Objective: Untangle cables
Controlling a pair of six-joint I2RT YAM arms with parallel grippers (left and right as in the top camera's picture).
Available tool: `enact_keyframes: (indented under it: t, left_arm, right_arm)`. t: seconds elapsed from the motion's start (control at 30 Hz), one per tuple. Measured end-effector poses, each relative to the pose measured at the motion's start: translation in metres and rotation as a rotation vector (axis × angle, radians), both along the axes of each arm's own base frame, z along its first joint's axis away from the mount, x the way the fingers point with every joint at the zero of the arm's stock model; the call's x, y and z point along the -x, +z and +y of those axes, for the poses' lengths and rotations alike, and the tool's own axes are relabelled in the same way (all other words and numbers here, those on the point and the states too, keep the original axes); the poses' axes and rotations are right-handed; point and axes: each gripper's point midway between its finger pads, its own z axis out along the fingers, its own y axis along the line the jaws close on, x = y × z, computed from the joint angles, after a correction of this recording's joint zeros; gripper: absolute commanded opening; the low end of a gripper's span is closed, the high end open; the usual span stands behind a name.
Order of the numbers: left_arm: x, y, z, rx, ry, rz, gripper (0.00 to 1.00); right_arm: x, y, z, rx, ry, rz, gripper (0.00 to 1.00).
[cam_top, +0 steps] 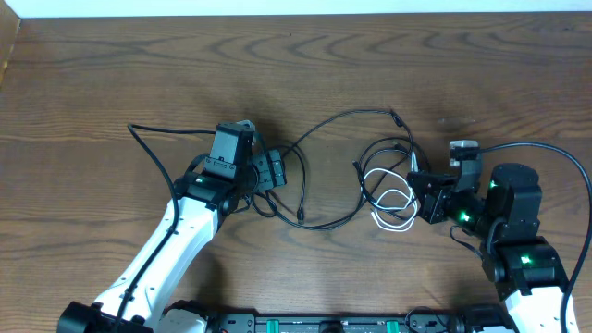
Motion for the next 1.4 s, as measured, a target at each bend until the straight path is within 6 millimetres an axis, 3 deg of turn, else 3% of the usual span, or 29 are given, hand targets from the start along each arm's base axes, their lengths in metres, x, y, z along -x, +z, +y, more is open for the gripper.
enact_keyframes:
  t: [0.2, 0.33, 0.57, 0.7, 0.97, 1.2, 1.4]
  left_arm:
    - [0.0, 0.0, 0.0, 0.0, 0.0, 0.0, 0.91]
    - [0.0, 0.0, 0.0, 0.0, 0.0, 0.0, 0.91]
    - [0.0, 0.0, 0.0, 0.0, 0.0, 0.0, 0.91]
    - [0.0, 0.0, 0.0, 0.0, 0.0, 0.0, 0.91]
    - [0.0, 0.0, 0.0, 0.0, 0.0, 0.0, 0.91]
    - [0.0, 0.0, 0.0, 0.0, 0.0, 0.0, 0.91]
    - [0.0, 0.0, 0.0, 0.0, 0.0, 0.0, 0.91]
  right_arm:
    - [0.016, -0.012, 0.005, -0.012, 0.046, 0.077, 0.01]
    - [0.029, -0.03, 0.0, 0.024, 0.03, 0.174, 0.01]
    - [0.06, -0.076, -0.041, 0.212, -0.15, 0.414, 0.01]
    - [0.072, -0.09, -0.065, 0.322, -0.241, 0.48, 0.01]
    - [0.063, -0.09, -0.101, 0.411, -0.48, 0.475, 0.01]
    - [0.039, -0.074, -0.103, 0.344, -0.558, 0.385, 0.01]
    - [0.037, -0.071, -0.101, 0.329, -0.562, 0.38, 0.01]
